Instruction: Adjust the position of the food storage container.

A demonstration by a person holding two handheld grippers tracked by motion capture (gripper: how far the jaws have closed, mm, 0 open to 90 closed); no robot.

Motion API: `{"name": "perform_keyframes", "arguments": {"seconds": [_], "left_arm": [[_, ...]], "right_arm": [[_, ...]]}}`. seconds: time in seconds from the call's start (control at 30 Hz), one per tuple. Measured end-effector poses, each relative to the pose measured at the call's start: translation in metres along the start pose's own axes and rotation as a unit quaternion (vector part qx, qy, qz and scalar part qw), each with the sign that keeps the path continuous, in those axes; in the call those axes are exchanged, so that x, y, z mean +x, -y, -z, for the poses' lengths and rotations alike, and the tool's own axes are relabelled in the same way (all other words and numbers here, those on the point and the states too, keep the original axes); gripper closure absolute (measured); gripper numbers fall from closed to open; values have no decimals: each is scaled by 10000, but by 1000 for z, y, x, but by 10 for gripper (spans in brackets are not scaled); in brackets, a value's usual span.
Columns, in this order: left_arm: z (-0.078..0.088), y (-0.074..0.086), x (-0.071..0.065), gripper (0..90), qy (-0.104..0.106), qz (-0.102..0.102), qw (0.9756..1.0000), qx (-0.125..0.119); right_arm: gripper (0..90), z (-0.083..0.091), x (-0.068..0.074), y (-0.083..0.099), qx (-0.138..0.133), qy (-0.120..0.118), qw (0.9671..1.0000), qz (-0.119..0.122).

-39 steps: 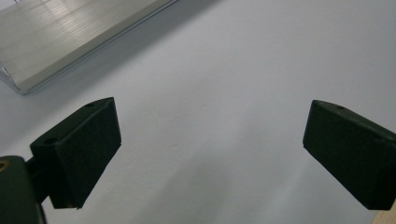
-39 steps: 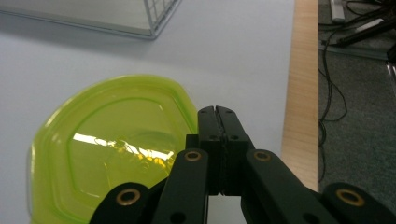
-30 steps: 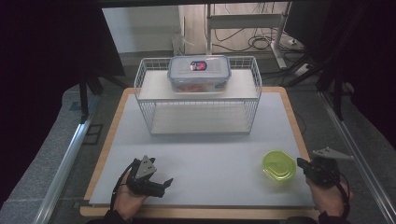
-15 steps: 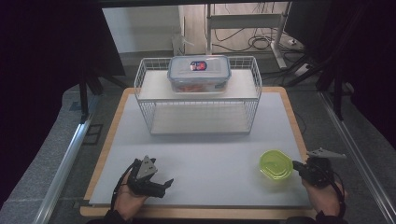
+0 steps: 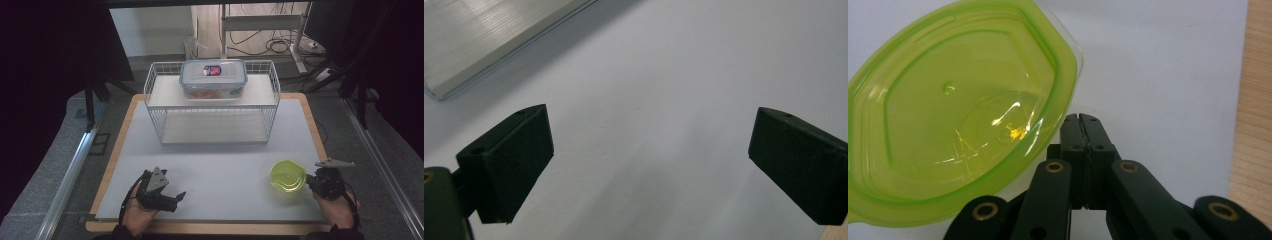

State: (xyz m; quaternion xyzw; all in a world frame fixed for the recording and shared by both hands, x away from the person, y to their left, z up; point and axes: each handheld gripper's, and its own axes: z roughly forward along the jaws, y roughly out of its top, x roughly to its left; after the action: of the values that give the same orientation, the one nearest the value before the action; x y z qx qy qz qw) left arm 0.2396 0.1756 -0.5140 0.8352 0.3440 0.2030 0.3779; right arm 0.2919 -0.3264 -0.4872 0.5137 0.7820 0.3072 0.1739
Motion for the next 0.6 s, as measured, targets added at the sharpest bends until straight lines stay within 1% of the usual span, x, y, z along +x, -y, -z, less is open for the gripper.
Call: {"name": "perform_keyframes", "arguments": {"seconds": [0.17,0.27,0.4,0.6], "left_arm": [[0,0,0,40,5,8,10000,11],[0,0,0,40,5,9,10000,13],[0,0,0,40,6,8,10000,14],[-1,0,-1,40,-1,5,10000,21]], "right_arm": [[898,-5,2,1,74,-83,9999,-3],[897,-9,4,1,135,-115,9998,45],[898,-14,6,2,232,-168,9996,19],[897,-18,11,0,244,-302,9992,30]]}}
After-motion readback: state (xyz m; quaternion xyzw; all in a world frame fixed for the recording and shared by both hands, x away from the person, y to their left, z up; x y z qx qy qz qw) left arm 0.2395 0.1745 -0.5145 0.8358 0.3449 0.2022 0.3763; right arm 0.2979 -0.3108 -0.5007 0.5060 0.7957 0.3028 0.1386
